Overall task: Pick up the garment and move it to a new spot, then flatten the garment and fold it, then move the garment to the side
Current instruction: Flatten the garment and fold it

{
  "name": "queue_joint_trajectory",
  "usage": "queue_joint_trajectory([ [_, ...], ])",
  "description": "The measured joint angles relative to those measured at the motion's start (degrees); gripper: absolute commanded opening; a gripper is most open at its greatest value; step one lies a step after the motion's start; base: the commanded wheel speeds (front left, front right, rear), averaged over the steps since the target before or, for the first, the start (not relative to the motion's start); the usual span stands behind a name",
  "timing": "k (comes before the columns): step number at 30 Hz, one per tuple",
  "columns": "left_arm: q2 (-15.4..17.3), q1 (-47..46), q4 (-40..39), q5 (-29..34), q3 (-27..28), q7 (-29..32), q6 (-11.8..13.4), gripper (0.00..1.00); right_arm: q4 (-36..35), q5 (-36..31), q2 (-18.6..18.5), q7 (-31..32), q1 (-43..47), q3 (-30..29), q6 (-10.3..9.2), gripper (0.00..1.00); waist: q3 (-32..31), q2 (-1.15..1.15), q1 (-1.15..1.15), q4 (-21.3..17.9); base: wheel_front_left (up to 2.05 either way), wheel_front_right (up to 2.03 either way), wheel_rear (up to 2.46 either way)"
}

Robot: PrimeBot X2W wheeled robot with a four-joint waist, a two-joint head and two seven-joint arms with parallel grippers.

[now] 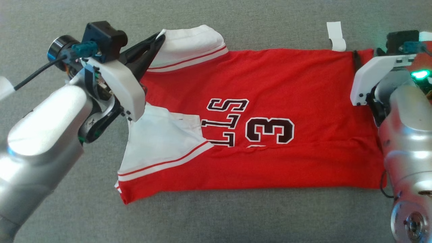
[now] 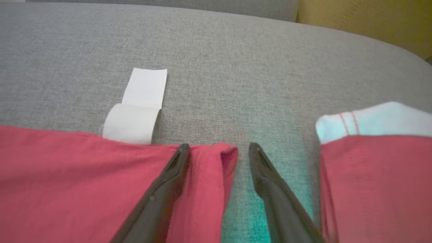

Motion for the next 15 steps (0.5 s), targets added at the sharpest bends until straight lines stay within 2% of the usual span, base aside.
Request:
queue_joint_trajectory([
  [7,1.1,-0.02,2.81,0.0,0.52,-1.22,1.26,0.0,3.42,-0.15,0.74,-4.68,-0.94,0.47,0.0,0.0,-1.23,0.0,0.0,-0.96,0.0,0.0,0.0],
  [15,2.02,-2.32,7.35,0.23,2.58,-4.69,1.16,0.0,6.87,11.79,2.48,-10.25,-7.6,4.25,0.0,0.0,-1.6,0.0,-0.01,-2.66,0.0,0.0,0.0],
])
